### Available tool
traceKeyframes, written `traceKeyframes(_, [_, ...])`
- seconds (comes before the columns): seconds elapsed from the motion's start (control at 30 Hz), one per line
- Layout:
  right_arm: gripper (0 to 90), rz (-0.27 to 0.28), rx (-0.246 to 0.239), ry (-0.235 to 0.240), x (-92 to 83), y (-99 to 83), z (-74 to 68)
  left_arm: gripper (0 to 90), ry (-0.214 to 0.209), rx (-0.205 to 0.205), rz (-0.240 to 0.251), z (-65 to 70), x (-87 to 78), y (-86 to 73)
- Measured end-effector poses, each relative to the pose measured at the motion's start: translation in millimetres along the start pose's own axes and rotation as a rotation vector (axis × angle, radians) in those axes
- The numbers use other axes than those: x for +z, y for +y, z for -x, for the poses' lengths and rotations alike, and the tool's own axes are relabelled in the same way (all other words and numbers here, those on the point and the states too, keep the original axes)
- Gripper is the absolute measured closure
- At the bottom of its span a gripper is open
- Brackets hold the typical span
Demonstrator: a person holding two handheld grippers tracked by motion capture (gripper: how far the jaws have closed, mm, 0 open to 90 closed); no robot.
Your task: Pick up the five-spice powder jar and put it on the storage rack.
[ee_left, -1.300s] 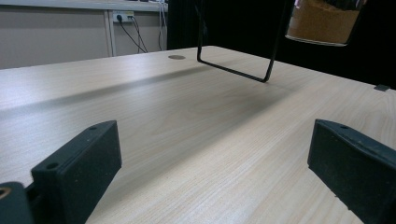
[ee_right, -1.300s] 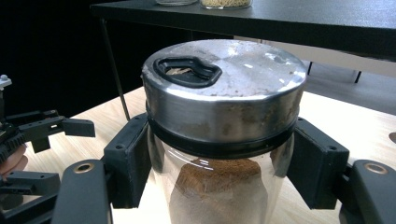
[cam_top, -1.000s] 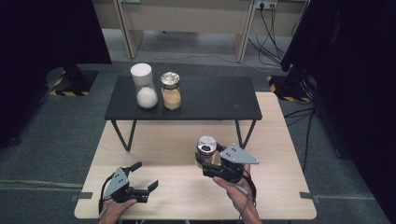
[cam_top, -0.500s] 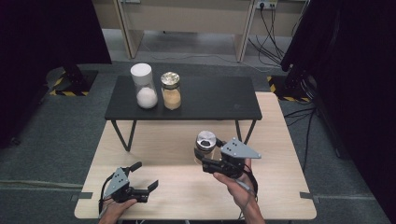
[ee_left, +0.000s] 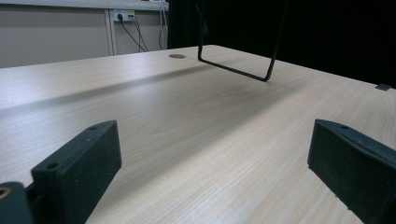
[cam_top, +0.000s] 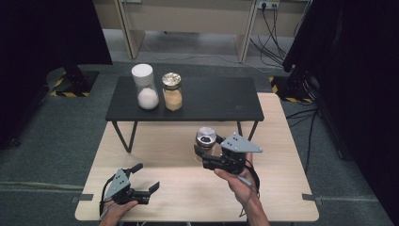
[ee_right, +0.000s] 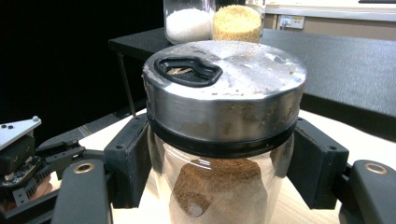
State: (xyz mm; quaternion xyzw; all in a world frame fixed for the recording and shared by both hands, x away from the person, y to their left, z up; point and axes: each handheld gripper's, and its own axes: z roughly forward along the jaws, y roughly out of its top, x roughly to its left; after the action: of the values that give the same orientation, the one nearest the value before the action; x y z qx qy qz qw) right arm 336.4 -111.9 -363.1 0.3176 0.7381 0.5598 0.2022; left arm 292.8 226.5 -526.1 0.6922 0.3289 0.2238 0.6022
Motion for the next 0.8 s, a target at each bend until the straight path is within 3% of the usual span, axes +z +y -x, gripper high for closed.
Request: traceKeyframes(0.8, [31.2,-0.011,-0.008,0.007,10.2,41.3,3.0,2.2,0.0,0.0,0.0,-0.2,-0.2,0.1])
